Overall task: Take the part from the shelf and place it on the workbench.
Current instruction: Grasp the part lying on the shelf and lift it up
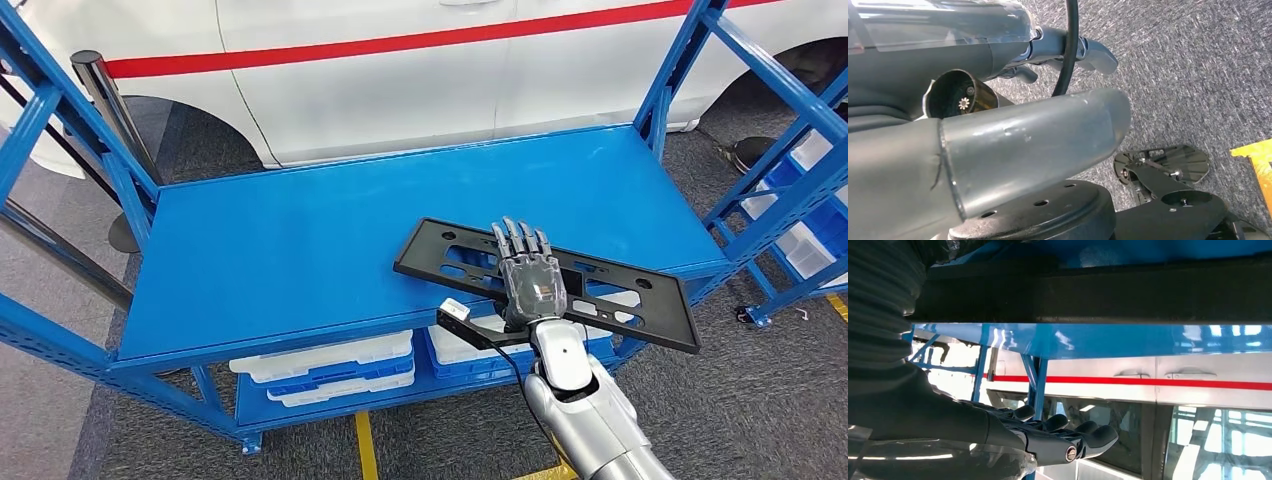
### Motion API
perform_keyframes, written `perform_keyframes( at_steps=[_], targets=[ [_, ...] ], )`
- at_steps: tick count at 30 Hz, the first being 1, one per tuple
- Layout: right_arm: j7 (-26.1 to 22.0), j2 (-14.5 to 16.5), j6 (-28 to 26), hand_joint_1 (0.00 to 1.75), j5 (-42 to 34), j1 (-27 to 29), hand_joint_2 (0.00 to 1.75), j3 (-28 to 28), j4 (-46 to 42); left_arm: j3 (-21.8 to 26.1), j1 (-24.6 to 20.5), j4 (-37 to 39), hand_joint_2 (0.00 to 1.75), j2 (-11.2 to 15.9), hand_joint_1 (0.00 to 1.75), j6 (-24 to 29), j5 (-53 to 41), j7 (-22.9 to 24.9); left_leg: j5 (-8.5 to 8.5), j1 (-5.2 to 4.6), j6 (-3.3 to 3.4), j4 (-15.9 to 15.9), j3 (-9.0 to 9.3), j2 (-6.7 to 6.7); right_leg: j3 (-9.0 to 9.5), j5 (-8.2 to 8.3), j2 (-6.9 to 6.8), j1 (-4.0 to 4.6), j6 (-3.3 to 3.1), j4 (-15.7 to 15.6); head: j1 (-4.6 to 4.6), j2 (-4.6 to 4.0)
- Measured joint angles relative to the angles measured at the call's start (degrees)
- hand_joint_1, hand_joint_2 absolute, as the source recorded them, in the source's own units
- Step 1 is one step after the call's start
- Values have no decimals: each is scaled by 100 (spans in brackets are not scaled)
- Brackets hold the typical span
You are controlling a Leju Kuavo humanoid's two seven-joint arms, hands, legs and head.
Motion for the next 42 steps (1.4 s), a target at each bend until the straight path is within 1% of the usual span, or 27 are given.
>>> perform_keyframes(
  at_steps=[11,15,16,19,20,22,28,42],
  targets=[
    [95,0,179,0,-88,-105,175,71,114,64,0,0,0,0,0,0,0,1,0,0,0,0,0,0,0,0,0,0,0,0,0,0],
    [184,1,272,9,-156,-142,175,78,131,77,0,0,0,0,0,5,0,11,0,0,0,0,0,0,0,0,0,0,0,0,0,0],
    [207,2,284,15,-179,-146,175,79,133,84,0,0,0,0,0,7,-2,14,0,0,0,0,0,0,0,0,0,0,0,0,0,0],
    [267,2,292,137,-231,-148,175,81,138,104,1,0,0,0,0,12,-7,16,0,0,0,0,0,0,0,0,0,0,0,0,0,0],
    [277,2,291,172,-239,-148,175,81,138,108,1,0,0,0,0,14,-7,16,0,0,0,0,0,0,0,0,0,0,0,0,0,0],
    [284,2,290,175,-256,-147,175,81,139,113,1,0,0,0,0,16,-9,18,0,0,0,0,0,0,0,0,0,0,0,0,0,0],
    [297,2,290,172,-299,-146,175,81,139,151,1,0,0,-2,0,20,-26,18,0,0,0,0,0,0,0,0,0,0,0,-1,0,0],
    [298,2,290,174,-344,-164,175,82,150,164,0,0,0,-4,0,40,-66,24,0,0,0,0,-2,-1,0,0,-1,0,0,-2,0,0]
  ],
)
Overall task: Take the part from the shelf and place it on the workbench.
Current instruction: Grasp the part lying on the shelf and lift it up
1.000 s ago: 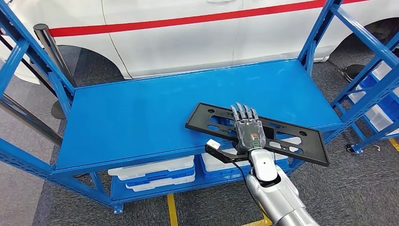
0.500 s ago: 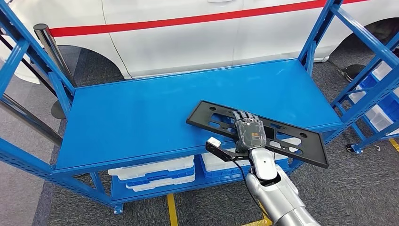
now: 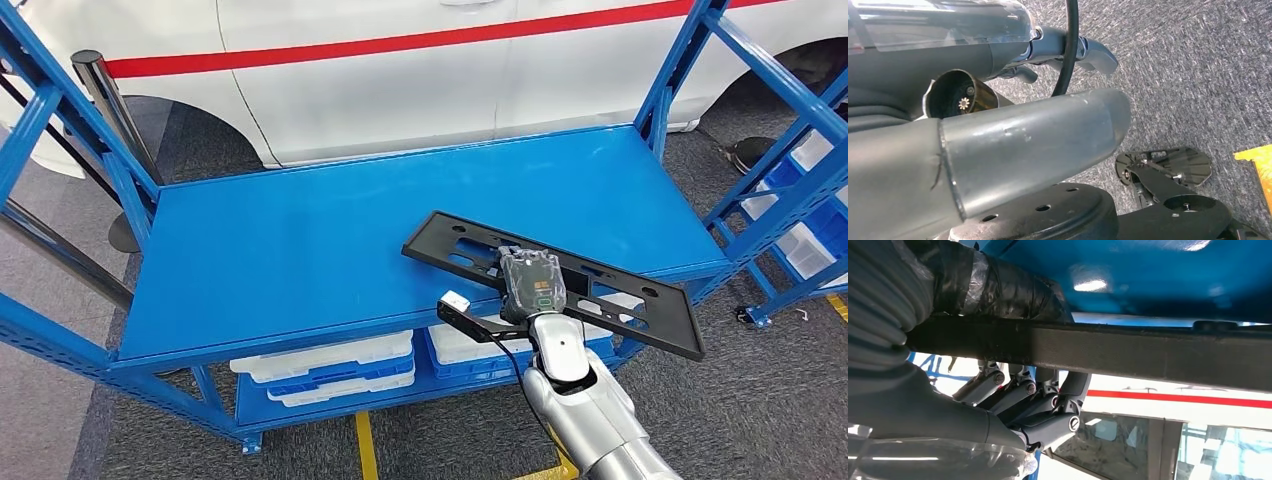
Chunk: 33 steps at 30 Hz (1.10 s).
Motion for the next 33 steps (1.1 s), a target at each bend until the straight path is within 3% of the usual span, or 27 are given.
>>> perform_keyframes(
  at_steps=[19,28,33],
  targets=[
    [-57,0,-107,175,-4,-39,175,1,28,40,-1,0,0,-7,0,20,-56,0,0,0,0,0,0,0,0,0,0,0,0,0,0,0],
    [-297,0,-1319,175,720,136,175,71,-102,41,-3,0,0,-14,0,27,-167,0,-1,0,0,0,-1,0,-2,-1,0,1,0,0,0,0],
    [-427,0,-1584,175,929,261,175,94,-241,41,-6,0,0,-17,0,27,-194,0,-1,0,0,0,-1,0,-2,-1,1,0,0,0,0,0]
  ],
)
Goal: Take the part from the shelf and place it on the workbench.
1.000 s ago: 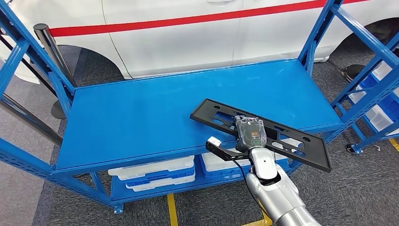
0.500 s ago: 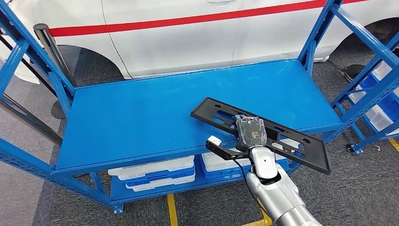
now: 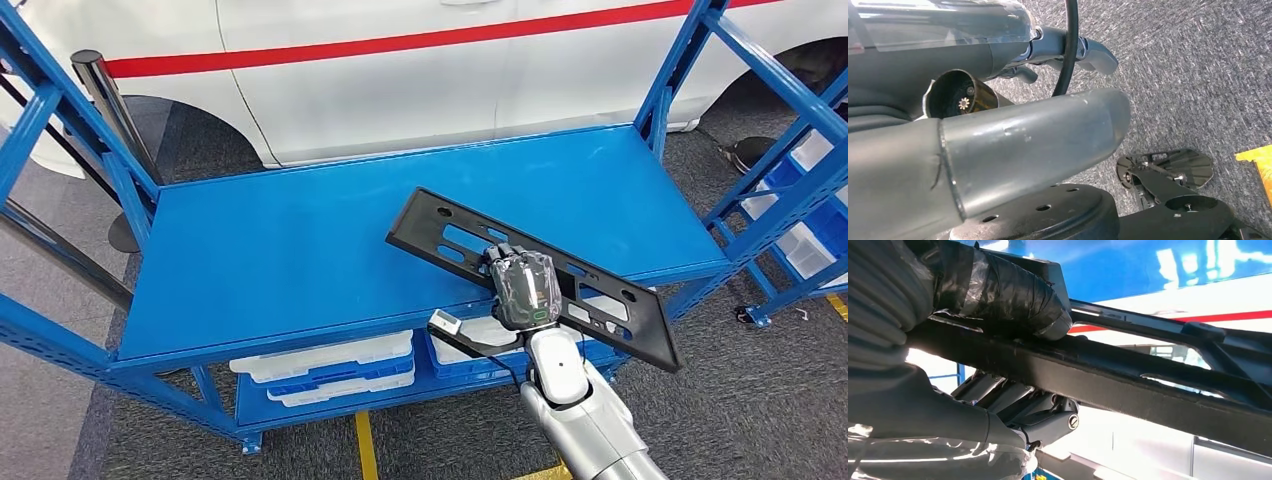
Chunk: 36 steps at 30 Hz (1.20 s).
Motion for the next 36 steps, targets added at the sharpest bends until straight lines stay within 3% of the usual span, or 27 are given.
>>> perform_keyframes(
  at_steps=[8,12,26,36],
  targets=[
    [-168,-7,-489,175,107,96,175,99,-150,2,-8,0,0,-2,0,-9,-51,-1,0,0,0,1,1,0,0,0,0,0,0,0,0,0],
    [-38,-72,-529,175,115,111,175,298,-300,-3,-12,0,175,-2,0,33,-168,-68,0,0,0,1,2,2,-1,0,2,0,0,0,0,0],
    [-71,-256,-538,175,116,233,175,570,-650,-181,-40,0,175,-2,0,292,-509,-461,0,0,0,1,2,2,0,0,2,0,0,0,0,0],
    [16,-367,-538,175,116,256,175,673,-770,-180,-44,0,175,-11,0,243,-405,-403,0,0,0,1,0,2,0,0,1,-1,0,0,0,0]
  ],
)
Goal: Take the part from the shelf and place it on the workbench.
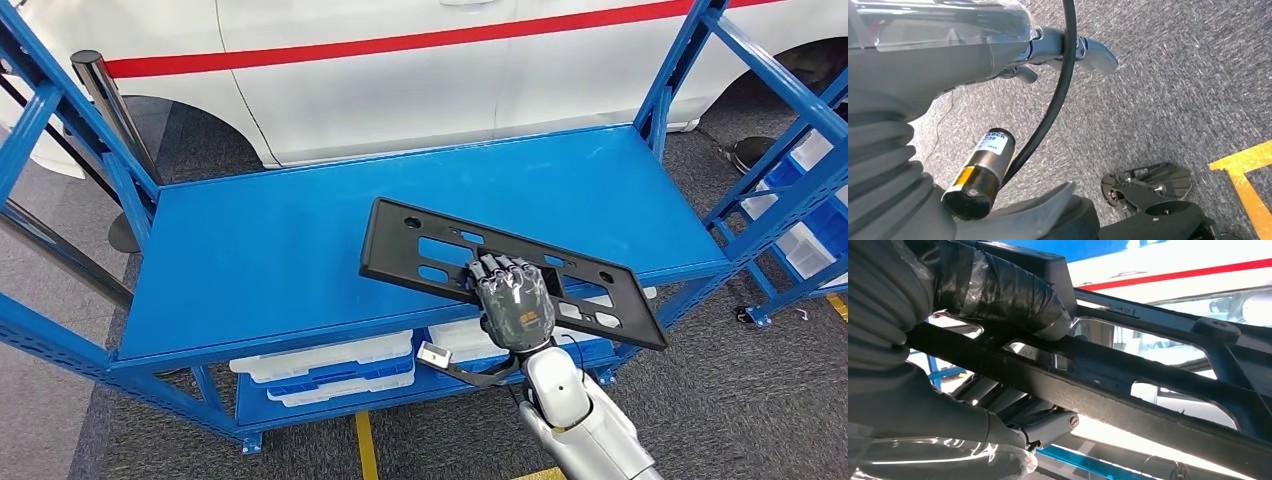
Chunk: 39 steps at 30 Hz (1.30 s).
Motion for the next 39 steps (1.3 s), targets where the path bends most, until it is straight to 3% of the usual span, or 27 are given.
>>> perform_keyframes(
  at_steps=[6,8,12,17,21,27,39],
  targets=[
    [338,-170,-1,175,0,-111,175,262,-110,4,-1,0,175,-9,0,-21,-10,44,0,0,0,1,-1,0,0,0,0,0,0,0,0,0],
    [696,-299,-2,175,0,-250,175,461,-160,5,-5,0,175,-11,0,-37,-34,57,0,0,0,1,-3,0,-1,0,0,-2,1,0,0,0],
    [1913,-731,-8,175,0,-896,175,1389,-237,5,-19,0,175,-14,0,-66,-95,83,0,-2,0,3,-1,2,-1,5,2,-4,7,0,0,0],
    [2527,-1106,-15,175,6,-1616,175,2531,-255,5,-31,0,175,-16,0,-86,-144,98,1,-2,1,5,-2,1,-2,6,2,-4,8,0,0,0],
    [2638,-1305,-15,175,7,-2240,175,3316,-215,5,-50,0,175,-18,0,-99,-196,124,1,-2,1,5,-1,1,-2,6,2,-3,8,0,0,0],
    [2659,-1402,-15,175,4,-2809,175,4007,-119,5,-83,0,175,-21,0,-127,-202,155,1,-2,1,6,-1,1,-2,6,2,-3,8,0,0,0],
    [2660,-1404,-15,175,0,-3087,175,4669,128,5,-110,0,175,-24,0,-224,-239,63,-3,-5,5,19,-10,-1,-3,9,0,-11,13,-6,1,0]
  ],
)
